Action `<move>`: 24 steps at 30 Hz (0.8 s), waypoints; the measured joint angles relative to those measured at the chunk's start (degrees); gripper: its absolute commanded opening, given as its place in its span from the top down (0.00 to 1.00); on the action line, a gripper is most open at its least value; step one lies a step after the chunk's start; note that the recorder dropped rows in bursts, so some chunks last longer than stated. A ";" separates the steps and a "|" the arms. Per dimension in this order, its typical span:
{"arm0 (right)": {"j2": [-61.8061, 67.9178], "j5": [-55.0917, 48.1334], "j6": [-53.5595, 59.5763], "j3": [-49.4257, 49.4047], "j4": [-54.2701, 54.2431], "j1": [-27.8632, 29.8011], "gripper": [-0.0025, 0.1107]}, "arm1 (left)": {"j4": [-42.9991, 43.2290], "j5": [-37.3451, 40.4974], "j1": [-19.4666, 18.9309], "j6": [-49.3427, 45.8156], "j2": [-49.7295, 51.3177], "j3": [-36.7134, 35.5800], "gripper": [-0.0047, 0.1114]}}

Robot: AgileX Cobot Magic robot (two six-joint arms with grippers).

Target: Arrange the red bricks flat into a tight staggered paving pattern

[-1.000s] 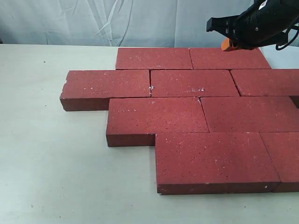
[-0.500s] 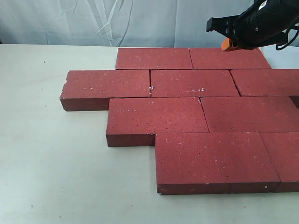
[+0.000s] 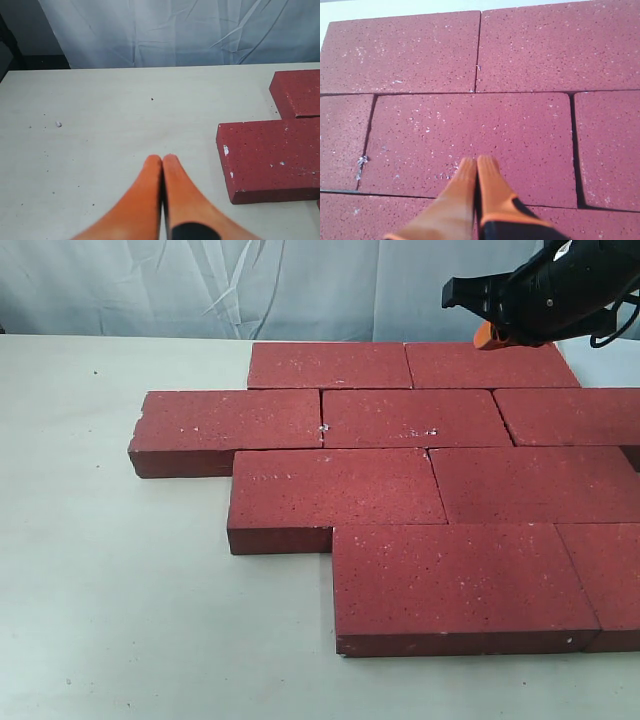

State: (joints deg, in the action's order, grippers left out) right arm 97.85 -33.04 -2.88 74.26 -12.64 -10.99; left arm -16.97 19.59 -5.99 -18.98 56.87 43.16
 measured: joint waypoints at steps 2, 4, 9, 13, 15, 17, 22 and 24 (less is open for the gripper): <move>0.00 0.00 0.00 0.00 0.00 0.00 0.98 | 0.00 0.00 0.00 0.00 0.00 0.00 0.96; 0.00 0.00 0.00 0.00 0.00 0.00 0.98 | 0.00 0.00 0.00 0.00 0.00 0.00 0.96; 0.00 0.00 0.00 0.00 0.00 0.00 0.98 | 0.00 0.00 0.00 0.00 0.00 0.00 0.96; 0.00 0.00 0.00 0.00 0.00 0.00 0.98 | 0.21 0.00 0.00 0.00 0.00 0.00 0.96; 0.00 0.00 0.00 0.00 0.00 0.00 0.98 | 0.21 0.00 0.00 0.00 0.00 0.00 0.96; 0.00 0.00 0.00 0.00 0.00 0.00 0.98 | 0.32 0.00 0.00 0.00 -0.13 0.00 0.96; 0.00 0.00 0.00 0.00 0.00 0.00 0.98 | 0.71 1.30 0.00 0.00 -4.32 -0.50 0.96; 0.00 0.00 0.00 0.00 0.00 0.00 0.98 | 0.84 1.44 0.00 0.00 -6.23 -1.31 0.96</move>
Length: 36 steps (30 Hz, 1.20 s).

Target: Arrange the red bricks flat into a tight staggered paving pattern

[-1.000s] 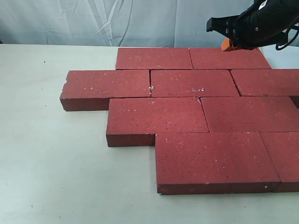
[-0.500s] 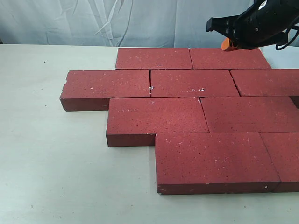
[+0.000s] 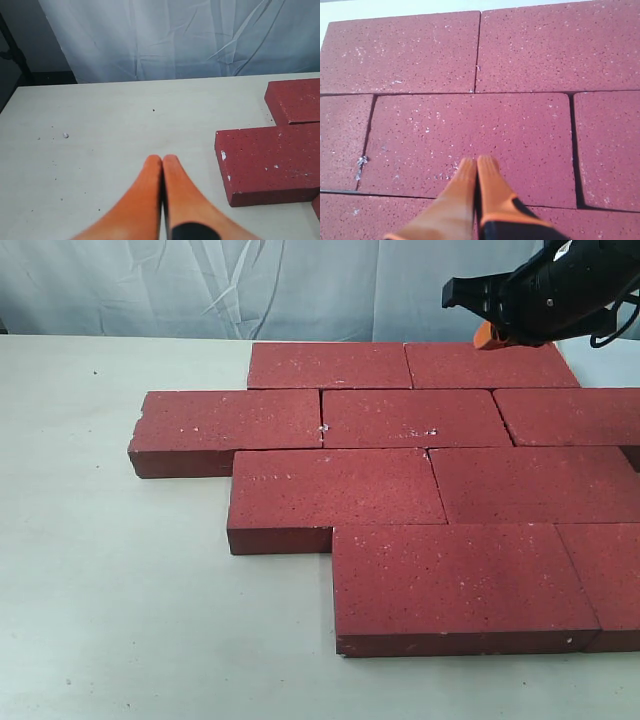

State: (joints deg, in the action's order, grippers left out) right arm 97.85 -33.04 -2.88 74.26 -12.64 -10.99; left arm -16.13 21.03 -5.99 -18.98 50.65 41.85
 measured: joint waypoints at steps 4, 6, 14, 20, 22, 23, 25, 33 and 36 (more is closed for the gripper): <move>0.00 0.00 0.00 0.00 0.00 0.00 0.98 | 0.80 -0.02 0.00 0.00 -4.60 -3.07 0.96; 0.00 0.00 0.00 0.00 0.00 0.00 0.98 | 1.04 -0.13 0.00 0.00 -7.21 -5.40 0.96; 0.00 0.00 0.00 0.00 0.00 0.00 0.98 | 2.57 -1.32 0.00 0.00 -17.66 -16.20 0.96; 0.00 0.00 0.00 0.00 0.00 0.00 0.98 | 2.98 -7.10 0.00 0.00 -26.53 -25.26 0.96; 0.00 0.00 0.00 0.00 0.00 0.00 0.98 | 2.98 -9.32 0.00 0.00 -29.42 -28.22 0.96; 0.00 0.00 0.00 0.00 0.00 0.00 0.98 | 2.98 -10.54 0.00 0.00 -30.96 -29.87 0.96; 0.00 0.00 0.00 0.00 0.00 0.00 0.98 | 2.98 -12.71 0.00 0.00 -33.96 -33.27 0.96; 0.00 0.00 0.00 0.00 0.00 0.00 0.98 | 2.98 -11.94 0.00 0.00 -45.59 -41.45 0.96; 0.00 0.00 0.00 0.00 0.00 0.00 0.98 | 3.43 -8.78 0.00 0.00 -49.51 -41.60 0.96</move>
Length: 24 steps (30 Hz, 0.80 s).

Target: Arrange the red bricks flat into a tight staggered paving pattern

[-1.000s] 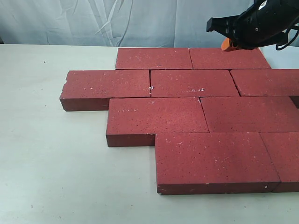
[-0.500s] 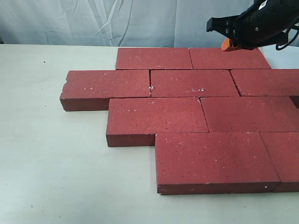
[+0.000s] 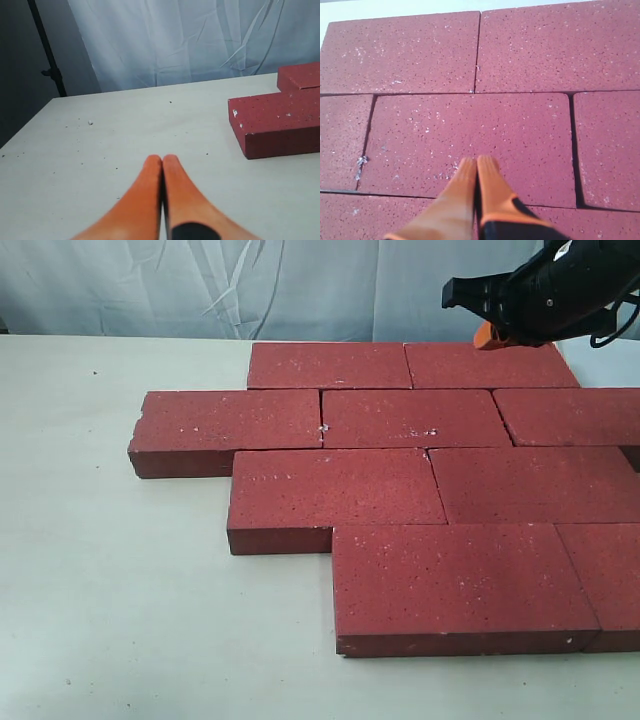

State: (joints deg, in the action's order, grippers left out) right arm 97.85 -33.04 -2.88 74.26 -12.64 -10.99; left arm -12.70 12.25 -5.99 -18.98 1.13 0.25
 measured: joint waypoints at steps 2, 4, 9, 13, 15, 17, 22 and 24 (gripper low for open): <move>0.00 0.00 0.00 0.00 0.00 0.00 0.98 | 0.39 0.74 0.00 0.00 -0.60 0.00 0.96; 0.00 0.00 0.00 -0.09 0.00 0.00 0.98 | 0.54 1.10 0.00 0.00 -0.82 0.00 0.96; 0.00 0.00 0.00 -0.09 0.00 0.00 0.98 | 0.63 1.28 0.00 0.00 -0.82 0.00 0.96; 0.00 0.00 0.00 -0.09 0.00 0.00 0.98 | 0.41 1.37 0.00 0.16 -0.82 0.00 0.96; 0.00 0.00 0.00 -0.09 0.00 0.00 0.98 | 0.76 1.37 0.00 2.02 -0.82 0.00 0.96; 0.00 0.00 0.00 -0.09 0.00 0.00 0.98 | 4.14 1.37 0.00 6.53 -0.82 0.00 0.96; 0.00 0.00 0.00 -0.09 0.00 0.00 0.98 | 9.12 1.37 0.00 13.88 -0.82 0.00 0.96; 0.00 0.00 0.00 -0.09 0.00 0.00 0.98 | 9.60 1.37 0.00 15.76 -0.82 0.00 0.96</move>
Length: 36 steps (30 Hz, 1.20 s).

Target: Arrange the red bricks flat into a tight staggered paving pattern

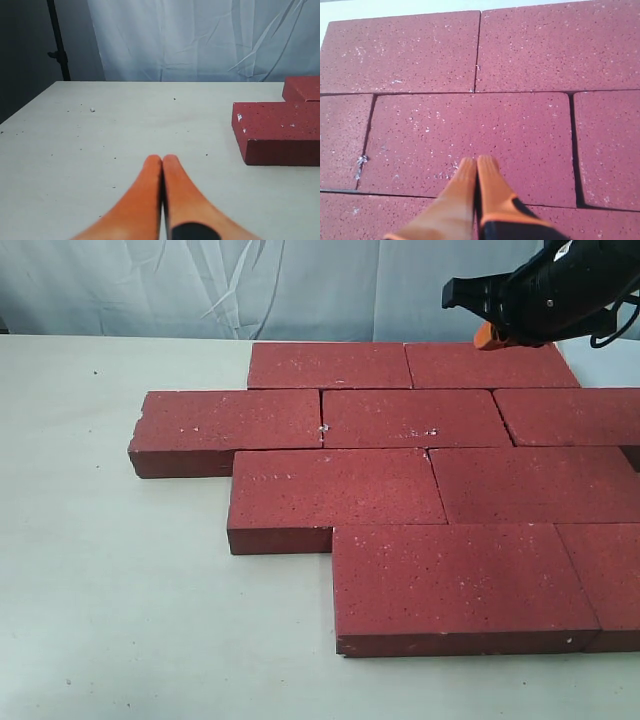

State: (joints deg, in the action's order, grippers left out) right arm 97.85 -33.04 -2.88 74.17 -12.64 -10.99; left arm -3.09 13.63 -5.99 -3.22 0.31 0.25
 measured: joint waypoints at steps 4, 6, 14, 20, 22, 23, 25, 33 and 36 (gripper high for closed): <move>0.00 0.00 0.00 0.00 0.00 0.00 0.98 | 0.10 0.00 0.00 1.65 0.00 0.00 0.96; 0.00 0.00 0.00 0.00 0.00 0.00 0.98 | 0.11 0.00 0.00 1.77 0.00 0.00 0.96; 0.00 0.00 0.00 0.00 0.00 0.00 0.98 | 0.11 0.00 0.00 1.89 0.00 0.00 0.96; 0.00 0.00 0.00 0.00 0.00 0.00 0.98 | 0.11 0.00 0.00 1.89 0.00 0.00 0.96; 0.00 0.00 0.00 0.00 0.00 0.00 0.98 | 0.11 0.00 0.00 1.89 0.00 0.00 0.96; 0.00 0.00 0.00 0.00 0.00 0.00 0.98 | 0.11 0.00 0.00 1.89 0.00 0.00 0.96; 0.00 0.00 0.00 0.00 0.00 0.00 0.98 | 0.11 0.00 0.00 1.89 0.00 0.00 0.96; 0.00 0.00 0.00 0.00 0.00 0.00 0.98 | 0.11 0.00 1.54 1.89 0.00 0.00 0.96; 0.00 0.00 0.00 0.00 0.00 0.00 0.98 | 0.11 0.00 2.22 1.89 0.00 0.00 0.96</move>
State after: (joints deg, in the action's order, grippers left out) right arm 97.85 -33.04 -2.88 74.17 -12.64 -10.99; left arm -2.99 13.63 -3.77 -1.33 0.31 0.25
